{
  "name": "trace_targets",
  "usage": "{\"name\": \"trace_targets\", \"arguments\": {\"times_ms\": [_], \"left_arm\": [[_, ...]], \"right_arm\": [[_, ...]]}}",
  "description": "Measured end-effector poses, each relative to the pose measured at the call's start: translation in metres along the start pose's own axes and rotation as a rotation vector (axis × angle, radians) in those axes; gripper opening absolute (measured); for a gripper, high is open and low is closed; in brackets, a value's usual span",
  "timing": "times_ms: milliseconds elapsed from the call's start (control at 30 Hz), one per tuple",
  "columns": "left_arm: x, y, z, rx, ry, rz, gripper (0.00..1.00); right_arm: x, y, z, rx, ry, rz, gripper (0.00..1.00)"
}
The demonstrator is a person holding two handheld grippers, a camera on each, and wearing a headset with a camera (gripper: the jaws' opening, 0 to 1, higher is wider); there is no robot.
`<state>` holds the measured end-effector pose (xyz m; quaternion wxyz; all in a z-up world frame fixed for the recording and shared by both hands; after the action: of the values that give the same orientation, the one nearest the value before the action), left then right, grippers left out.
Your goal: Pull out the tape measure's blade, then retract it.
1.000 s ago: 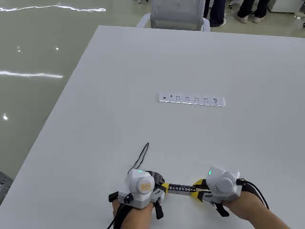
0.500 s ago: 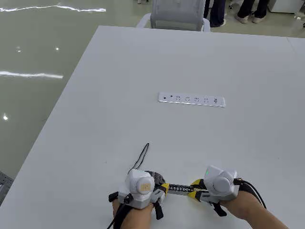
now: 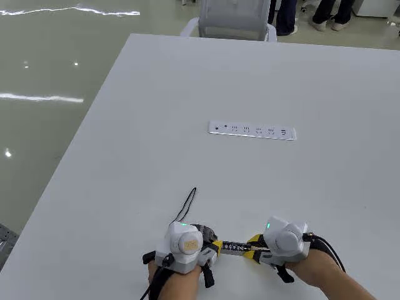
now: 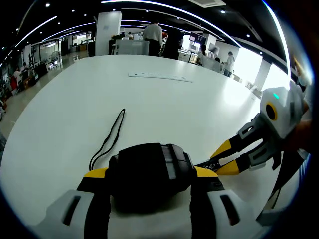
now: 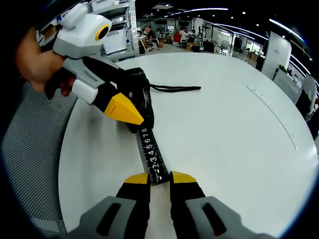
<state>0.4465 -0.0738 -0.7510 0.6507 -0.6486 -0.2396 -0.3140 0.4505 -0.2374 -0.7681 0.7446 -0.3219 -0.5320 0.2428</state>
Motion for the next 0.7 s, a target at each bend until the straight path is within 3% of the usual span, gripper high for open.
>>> {"name": "trace_targets", "arguments": {"times_ms": [700], "left_arm": [[0.0003,-0.0011,-0.0008,0.000,-0.003,0.000,0.62]], "right_arm": [[0.0078,0.0085,0.0011,0.011,-0.009,-0.005,0.13]]}}
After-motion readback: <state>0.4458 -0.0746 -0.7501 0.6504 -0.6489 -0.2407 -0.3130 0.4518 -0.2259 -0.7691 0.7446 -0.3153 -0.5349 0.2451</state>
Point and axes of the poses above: the centre of the closed fingertips' face, and the gripper's own axes: y roughly forward along the fingers, z roughly to its left, x roughly out of its top, the point moved 6 cm from there along -y, roughly backward along the fingers, and after that the axes turned 15 degrees about x, right-handed, at the moved point
